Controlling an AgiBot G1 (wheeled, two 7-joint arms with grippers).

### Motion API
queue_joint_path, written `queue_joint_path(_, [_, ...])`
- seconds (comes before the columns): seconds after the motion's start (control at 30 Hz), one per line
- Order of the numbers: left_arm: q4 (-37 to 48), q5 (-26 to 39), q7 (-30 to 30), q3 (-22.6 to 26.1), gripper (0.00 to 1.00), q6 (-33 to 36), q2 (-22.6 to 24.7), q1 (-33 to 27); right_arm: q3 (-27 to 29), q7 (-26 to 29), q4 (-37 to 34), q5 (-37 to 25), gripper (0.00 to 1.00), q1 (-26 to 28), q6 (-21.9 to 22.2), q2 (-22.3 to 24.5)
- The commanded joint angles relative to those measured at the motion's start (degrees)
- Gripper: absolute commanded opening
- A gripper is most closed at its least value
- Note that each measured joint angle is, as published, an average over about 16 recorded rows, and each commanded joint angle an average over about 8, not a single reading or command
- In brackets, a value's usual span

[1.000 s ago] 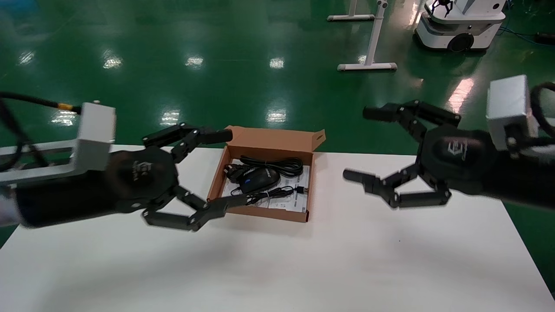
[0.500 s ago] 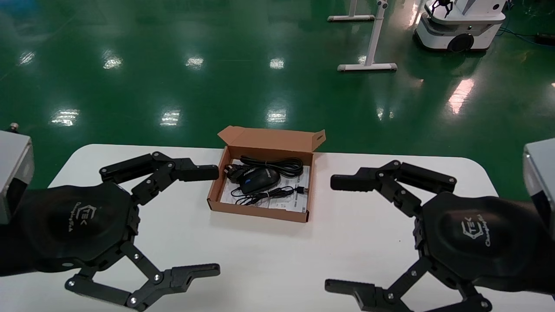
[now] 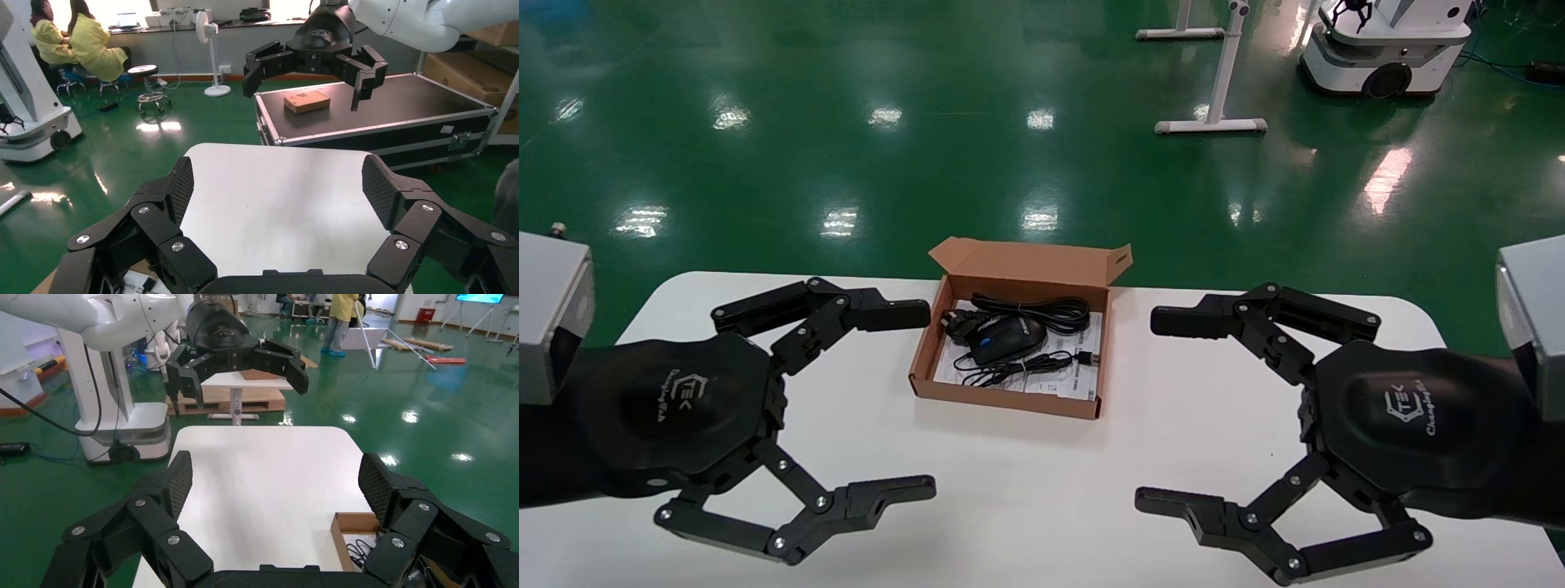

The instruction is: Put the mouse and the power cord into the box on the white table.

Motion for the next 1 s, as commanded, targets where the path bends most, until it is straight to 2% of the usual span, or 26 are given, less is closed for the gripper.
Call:
queue_joint_path(0.03, [0.2, 0.1, 0.1, 0.1, 1.00, 0.0, 0.1, -0.1, -0.1, -0.1, -0.2, -0.1, 1.00, 0.1, 0.1, -0.1])
queue_joint_path(1.0, [0.7, 0.3, 0.2, 0.3, 1.00, -0.2, 0.3, -0.3, -0.3, -0.4, -0.9, -0.6, 1.00, 0.6, 0.4, -0.2])
